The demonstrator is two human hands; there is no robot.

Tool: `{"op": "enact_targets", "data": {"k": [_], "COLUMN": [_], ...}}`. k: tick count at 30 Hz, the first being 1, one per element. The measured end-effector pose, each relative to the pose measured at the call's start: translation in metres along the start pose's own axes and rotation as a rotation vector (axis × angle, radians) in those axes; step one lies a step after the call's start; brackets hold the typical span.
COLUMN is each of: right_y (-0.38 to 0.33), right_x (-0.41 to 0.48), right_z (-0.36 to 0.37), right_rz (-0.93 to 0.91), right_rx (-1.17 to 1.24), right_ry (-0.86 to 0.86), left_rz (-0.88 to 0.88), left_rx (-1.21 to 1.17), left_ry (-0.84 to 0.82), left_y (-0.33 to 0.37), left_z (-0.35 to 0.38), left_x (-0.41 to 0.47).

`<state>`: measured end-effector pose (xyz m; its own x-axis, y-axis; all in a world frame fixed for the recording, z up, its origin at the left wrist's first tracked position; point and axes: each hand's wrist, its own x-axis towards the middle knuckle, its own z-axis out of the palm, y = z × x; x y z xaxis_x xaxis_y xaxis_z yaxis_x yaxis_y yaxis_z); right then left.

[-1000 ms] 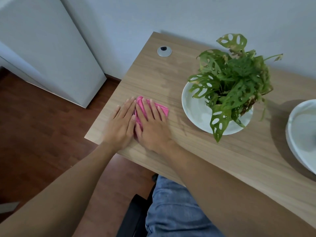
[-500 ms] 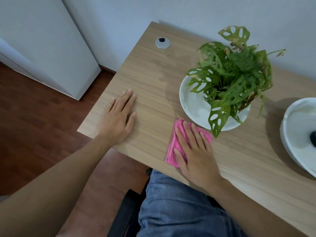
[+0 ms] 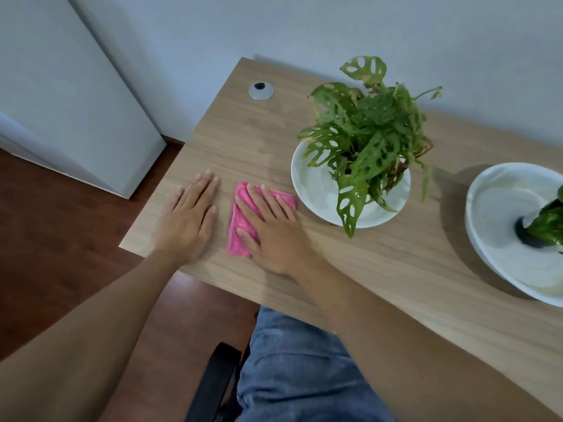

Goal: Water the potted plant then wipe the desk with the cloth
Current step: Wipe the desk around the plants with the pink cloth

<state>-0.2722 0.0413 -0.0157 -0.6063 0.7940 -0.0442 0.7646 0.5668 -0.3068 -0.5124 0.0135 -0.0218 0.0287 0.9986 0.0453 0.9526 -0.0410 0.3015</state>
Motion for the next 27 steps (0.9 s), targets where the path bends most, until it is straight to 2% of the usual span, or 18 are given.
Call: {"op": "enact_targets", "data": {"k": [4,8,12,15,23,27], "right_y": [0.049,0.102,0.123,0.115,0.04,-0.016], "right_x": [-0.075,-0.148,-0.168,-0.158,-0.057,0.001], "right_z": [-0.008,-0.024,-0.026,-0.022,0.003,0.017], "right_rz": [-0.028,0.025,0.075,0.063,-0.164,-0.12], "right_rx": [-0.028,-0.002,-0.018,-0.04,-0.075,-0.042], "right_ry": [0.042,0.003,0.024,0.05,-0.034,0.036], "left_rz": [-0.002,0.006,0.014,0.017,0.01,-0.001], "left_rx": [0.008,0.01,0.008,0.003,0.0,-0.038], "left_ry": [0.006,0.013,0.027,0.037,0.033,0.035], "left_y": [0.0,0.0,-0.002,-0.002,-0.002,-0.001], "left_z": [0.002,0.006,0.007,0.008,0.009,0.01], "left_x": [0.001,0.001,0.002,0.002,0.002,0.004]}}
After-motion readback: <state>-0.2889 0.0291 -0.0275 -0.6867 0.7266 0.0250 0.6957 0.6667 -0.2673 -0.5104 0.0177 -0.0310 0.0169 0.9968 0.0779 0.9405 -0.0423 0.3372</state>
